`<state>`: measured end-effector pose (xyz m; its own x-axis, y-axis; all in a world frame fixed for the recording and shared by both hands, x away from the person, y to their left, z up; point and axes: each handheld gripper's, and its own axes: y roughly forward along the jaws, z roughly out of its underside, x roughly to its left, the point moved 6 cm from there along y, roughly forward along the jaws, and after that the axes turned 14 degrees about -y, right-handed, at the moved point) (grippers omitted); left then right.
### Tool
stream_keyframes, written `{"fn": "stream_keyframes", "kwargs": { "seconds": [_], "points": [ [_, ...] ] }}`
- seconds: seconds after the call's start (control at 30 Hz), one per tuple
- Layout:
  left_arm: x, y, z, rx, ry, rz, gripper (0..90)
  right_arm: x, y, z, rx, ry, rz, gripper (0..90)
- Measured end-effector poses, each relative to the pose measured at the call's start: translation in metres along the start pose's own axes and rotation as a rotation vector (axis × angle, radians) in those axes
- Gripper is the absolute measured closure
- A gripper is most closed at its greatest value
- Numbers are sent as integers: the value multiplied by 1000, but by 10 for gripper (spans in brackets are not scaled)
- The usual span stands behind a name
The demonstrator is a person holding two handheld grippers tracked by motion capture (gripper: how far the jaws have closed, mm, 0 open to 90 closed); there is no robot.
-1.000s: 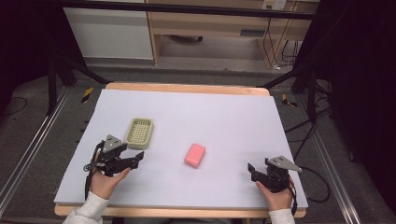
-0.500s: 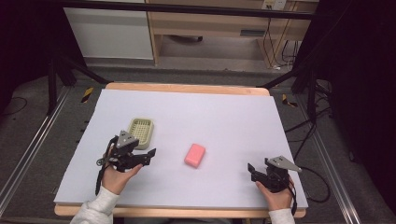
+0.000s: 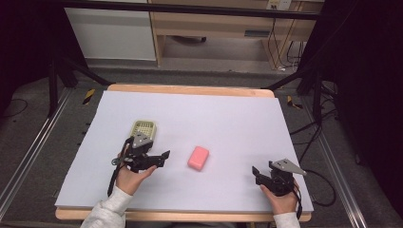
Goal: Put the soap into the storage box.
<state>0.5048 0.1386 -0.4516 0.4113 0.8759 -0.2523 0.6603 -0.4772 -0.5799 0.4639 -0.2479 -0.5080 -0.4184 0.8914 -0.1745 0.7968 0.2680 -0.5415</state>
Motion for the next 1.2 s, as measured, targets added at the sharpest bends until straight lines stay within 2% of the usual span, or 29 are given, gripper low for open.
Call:
{"fn": "stream_keyframes", "kwargs": {
  "seconds": [0.73,1.2],
  "points": [
    [-30,25,-12,22,32,19,264,1,1,0,8,-4,-5,336],
    [-54,45,-13,59,62,35,263,1,2,1,12,-1,-10,341]
  ]
}}
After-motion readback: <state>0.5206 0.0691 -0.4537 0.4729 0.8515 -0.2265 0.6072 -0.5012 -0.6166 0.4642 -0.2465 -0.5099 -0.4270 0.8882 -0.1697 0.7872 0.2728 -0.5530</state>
